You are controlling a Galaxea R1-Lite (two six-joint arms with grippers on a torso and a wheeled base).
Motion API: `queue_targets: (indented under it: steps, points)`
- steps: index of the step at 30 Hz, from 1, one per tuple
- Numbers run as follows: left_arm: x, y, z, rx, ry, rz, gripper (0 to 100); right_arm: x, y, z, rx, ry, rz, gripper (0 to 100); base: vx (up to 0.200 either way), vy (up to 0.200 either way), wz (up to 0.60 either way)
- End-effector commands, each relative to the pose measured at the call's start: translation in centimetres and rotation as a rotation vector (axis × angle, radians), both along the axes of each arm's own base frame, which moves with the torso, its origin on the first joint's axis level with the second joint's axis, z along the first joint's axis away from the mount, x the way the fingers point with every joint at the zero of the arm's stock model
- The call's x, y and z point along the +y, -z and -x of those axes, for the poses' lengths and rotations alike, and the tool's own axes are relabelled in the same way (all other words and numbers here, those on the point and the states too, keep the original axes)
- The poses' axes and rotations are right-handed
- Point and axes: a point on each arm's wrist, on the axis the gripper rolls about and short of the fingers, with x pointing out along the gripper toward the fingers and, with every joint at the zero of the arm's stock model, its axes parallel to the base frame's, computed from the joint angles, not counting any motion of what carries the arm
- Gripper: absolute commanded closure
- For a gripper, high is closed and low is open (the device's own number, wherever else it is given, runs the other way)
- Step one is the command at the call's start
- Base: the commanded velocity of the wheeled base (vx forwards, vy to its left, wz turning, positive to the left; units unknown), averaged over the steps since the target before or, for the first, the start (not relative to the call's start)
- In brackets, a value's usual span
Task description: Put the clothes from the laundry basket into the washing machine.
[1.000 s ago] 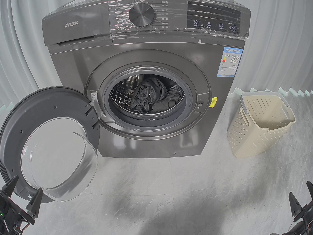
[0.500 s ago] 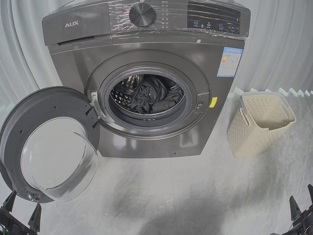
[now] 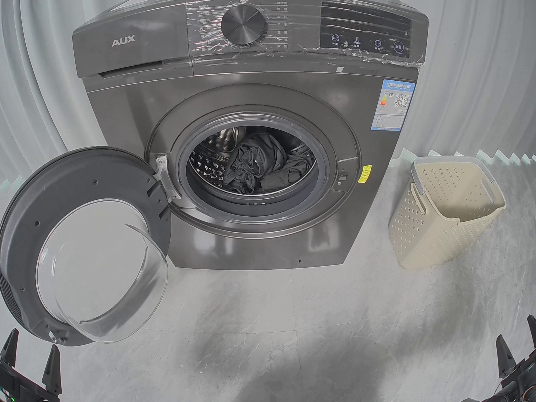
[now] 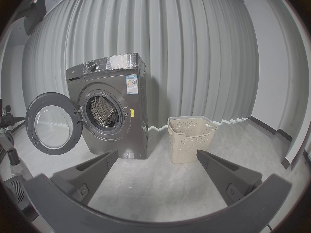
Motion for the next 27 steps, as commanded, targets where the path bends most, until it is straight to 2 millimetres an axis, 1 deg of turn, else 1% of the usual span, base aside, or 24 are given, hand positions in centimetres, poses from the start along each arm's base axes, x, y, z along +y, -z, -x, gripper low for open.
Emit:
queue_targets:
  steps: [1, 3, 9, 18, 24, 27]
  points:
    - [-0.07, 0.45, 0.02, -0.004, 0.035, 0.063, 0, 0.0, 0.44, -0.02, 0.004, -0.001, 0.006, 0, -0.2, 0.0, 0.0]
    - [-0.13, 0.47, 0.0, -0.006, 0.06, 0.061, 0, 0.01, 0.43, -0.01, 0.005, -0.007, 0.012, 0, -0.2, 0.0, 0.0]
    - [-0.14, 0.5, 0.0, -0.002, 0.064, 0.055, 0, 0.01, 0.45, -0.03, 0.002, -0.007, 0.006, 0, 0.0, 0.0, 0.0]
    - [-0.15, 0.52, 0.0, -0.001, 0.068, 0.054, 0, 0.01, 0.44, -0.04, -0.001, -0.008, 0.005, 0, -0.2, 0.0, 0.0]
    - [-0.15, 0.52, 0.0, -0.001, 0.068, 0.056, 0, 0.01, 0.44, -0.04, -0.001, -0.008, 0.003, 0, 0.0, 0.0, 0.0]
    - [-0.15, 0.52, 0.0, -0.001, 0.068, 0.056, 0, 0.01, 0.44, -0.04, -0.001, -0.008, 0.003, 0, 0.0, 0.2, 0.0]
